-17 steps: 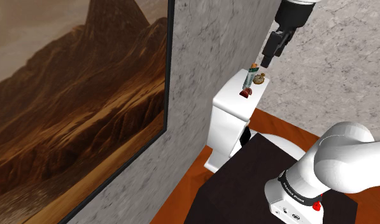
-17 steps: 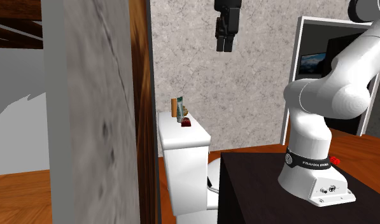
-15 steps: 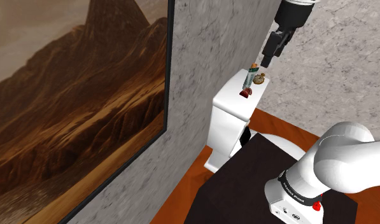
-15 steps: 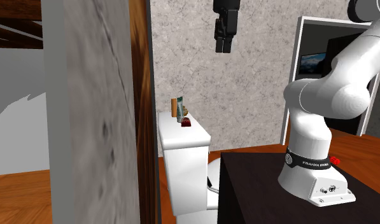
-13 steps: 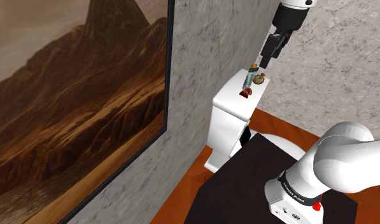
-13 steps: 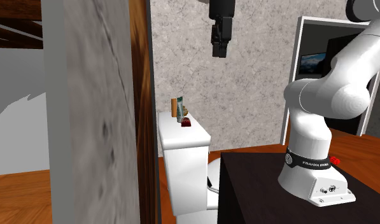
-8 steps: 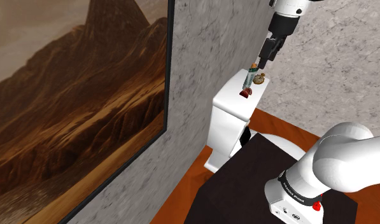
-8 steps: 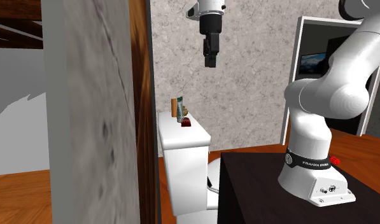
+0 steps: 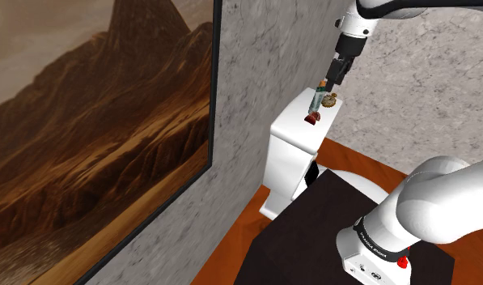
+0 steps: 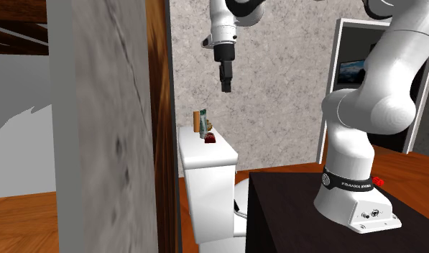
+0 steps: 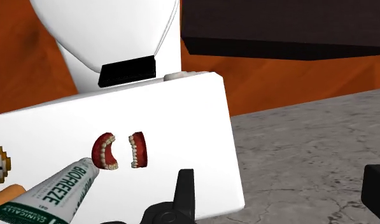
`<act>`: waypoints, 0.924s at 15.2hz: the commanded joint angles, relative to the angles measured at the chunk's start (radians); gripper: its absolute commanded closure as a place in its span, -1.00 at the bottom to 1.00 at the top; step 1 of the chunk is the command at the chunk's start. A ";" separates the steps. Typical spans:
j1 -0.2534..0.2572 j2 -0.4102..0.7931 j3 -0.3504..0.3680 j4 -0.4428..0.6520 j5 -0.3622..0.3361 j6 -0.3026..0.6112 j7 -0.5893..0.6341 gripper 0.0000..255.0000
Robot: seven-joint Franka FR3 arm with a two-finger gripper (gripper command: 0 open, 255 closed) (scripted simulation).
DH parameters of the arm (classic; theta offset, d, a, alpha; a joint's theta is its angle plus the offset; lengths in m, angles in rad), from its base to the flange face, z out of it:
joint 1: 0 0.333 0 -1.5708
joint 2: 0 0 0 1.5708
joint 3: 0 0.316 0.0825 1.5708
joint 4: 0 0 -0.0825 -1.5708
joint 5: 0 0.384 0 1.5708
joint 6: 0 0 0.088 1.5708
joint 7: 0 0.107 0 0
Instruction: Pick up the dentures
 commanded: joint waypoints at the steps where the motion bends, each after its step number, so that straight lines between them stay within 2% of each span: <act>1: -0.005 0.068 -0.047 0.030 0.011 0.025 -0.056 -1.00; 7: -0.017 0.292 -0.167 0.130 0.092 0.089 -0.224 -1.00; 11: -0.040 0.466 -0.225 0.222 0.181 0.109 -0.347 -1.00; 14: -0.075 0.604 -0.247 0.306 0.259 0.107 -0.439 -1.00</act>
